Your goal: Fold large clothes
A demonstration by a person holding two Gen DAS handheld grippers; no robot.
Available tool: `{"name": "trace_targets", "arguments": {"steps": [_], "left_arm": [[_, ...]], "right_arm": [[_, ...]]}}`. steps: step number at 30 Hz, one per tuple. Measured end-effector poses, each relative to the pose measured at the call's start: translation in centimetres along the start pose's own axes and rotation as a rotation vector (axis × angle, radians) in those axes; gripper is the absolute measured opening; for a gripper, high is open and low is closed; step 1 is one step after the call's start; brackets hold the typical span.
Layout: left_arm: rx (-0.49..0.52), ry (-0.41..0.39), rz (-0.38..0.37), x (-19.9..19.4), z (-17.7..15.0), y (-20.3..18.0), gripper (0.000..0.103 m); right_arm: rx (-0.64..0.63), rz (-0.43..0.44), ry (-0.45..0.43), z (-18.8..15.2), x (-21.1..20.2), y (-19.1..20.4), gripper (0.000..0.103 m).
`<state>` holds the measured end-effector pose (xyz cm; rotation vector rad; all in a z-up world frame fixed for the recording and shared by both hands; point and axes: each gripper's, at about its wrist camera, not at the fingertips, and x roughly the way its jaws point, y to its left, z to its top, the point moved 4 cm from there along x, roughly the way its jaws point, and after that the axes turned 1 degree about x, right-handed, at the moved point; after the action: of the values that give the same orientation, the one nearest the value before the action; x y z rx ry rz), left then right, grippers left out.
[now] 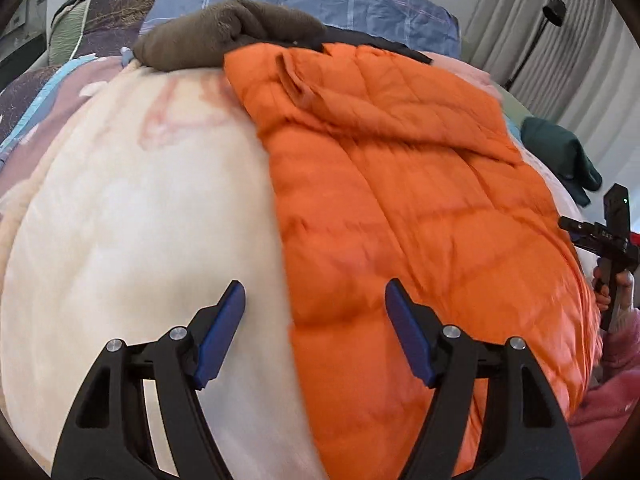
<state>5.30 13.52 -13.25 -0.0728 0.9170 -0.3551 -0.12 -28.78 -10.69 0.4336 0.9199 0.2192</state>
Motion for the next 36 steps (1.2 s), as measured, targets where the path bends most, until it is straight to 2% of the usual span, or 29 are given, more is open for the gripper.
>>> {"name": "trace_targets", "arguments": {"steps": [10,14,20,24,25,26,27,28,29,33,36], "left_arm": [[0.020,0.001,-0.053,-1.7,-4.5,-2.7,0.073],[-0.009,-0.028,-0.093,-2.9,-6.3,-3.1,0.073],[-0.075,-0.059,-0.182,-4.8,-8.7,-3.6,0.070],[-0.069,-0.065,-0.236,-5.8,-9.9,-4.7,0.067],[-0.062,-0.077,-0.227,-5.9,-9.9,-5.1,0.062],[-0.063,-0.082,-0.224,-6.0,-9.7,-5.4,0.037],[-0.075,-0.092,-0.236,-6.3,-9.1,-5.6,0.014],[-0.088,-0.112,-0.238,-6.7,-8.6,-5.6,0.011],[-0.102,-0.163,-0.245,-7.9,-7.4,-5.6,0.007],[-0.070,-0.330,-0.235,-12.7,-4.3,-6.5,0.006],[-0.057,-0.441,-0.250,-16.7,-3.0,-7.2,0.006]], "right_arm": [[0.025,0.075,-0.011,-5.2,-3.5,0.4,0.071],[0.020,0.108,-0.017,-7.1,-4.8,0.5,0.067],[0.026,0.225,0.018,-9.0,-6.5,1.4,0.064],[0.043,0.287,0.024,-10.3,-7.6,1.7,0.064],[0.046,0.308,0.022,-10.3,-7.8,1.8,0.053],[0.048,0.317,0.018,-10.2,-7.9,2.0,0.028],[0.052,0.315,0.004,-9.8,-8.1,2.2,0.014],[0.063,0.320,-0.026,-9.0,-8.7,2.4,0.007],[0.072,0.337,-0.063,-8.2,-9.6,2.6,0.006],[0.048,0.382,-0.227,-4.9,-14.5,3.8,0.004],[0.024,0.418,-0.307,-4.1,-17.8,4.4,0.004]]}}
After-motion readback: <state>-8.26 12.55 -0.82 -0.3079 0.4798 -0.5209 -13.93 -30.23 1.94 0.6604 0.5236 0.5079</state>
